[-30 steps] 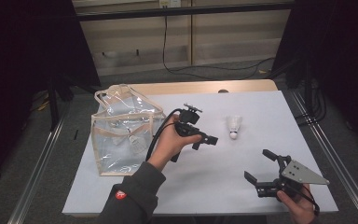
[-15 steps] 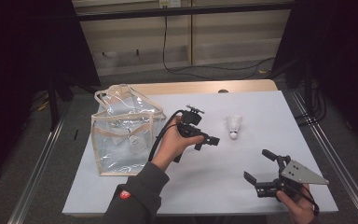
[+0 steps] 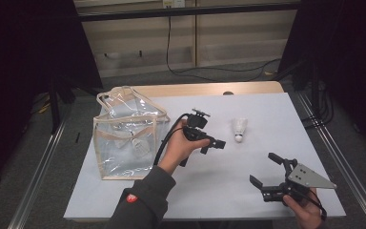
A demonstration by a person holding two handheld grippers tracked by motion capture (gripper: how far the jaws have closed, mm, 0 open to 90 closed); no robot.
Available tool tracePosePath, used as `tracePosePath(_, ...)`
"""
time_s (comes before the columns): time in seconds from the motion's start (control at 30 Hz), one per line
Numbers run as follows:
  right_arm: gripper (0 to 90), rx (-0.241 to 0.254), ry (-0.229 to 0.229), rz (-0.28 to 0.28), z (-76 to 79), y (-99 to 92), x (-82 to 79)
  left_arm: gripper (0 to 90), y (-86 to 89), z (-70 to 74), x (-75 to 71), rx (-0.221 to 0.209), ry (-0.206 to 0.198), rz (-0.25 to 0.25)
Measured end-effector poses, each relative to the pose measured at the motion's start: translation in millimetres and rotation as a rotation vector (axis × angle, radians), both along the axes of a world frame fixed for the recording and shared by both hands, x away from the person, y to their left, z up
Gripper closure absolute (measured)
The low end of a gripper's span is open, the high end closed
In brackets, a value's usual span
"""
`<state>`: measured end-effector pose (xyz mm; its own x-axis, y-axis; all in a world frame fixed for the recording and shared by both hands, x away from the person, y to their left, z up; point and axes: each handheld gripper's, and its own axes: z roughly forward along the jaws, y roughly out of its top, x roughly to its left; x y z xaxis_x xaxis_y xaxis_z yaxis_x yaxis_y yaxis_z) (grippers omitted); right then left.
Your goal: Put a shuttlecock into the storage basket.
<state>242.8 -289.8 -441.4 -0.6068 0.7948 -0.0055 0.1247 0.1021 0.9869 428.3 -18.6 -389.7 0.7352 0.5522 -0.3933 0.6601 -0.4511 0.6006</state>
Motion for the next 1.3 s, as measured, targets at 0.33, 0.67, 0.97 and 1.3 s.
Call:
tracePosePath(0.33,2.0,0.000,-0.004,0.003,0.0,0.2,0.0,9.1,-4.8,-5.8,2.8,-0.005,-0.004,0.004)
tracePosePath(0.67,2.0,0.000,-0.001,0.003,0.0,-0.3,-0.1,9.0,-7.7,-8.5,3.5,-0.012,-0.007,0.014)
tracePosePath(0.97,2.0,0.000,-0.003,0.002,-0.1,-0.7,0.3,9.0,-13.9,-14.3,5.3,-0.015,-0.006,0.026)
tracePosePath(1.3,2.0,0.001,-0.003,0.003,0.0,-0.9,0.4,9.0,-21.8,-20.3,8.3,-0.019,-0.023,0.038)
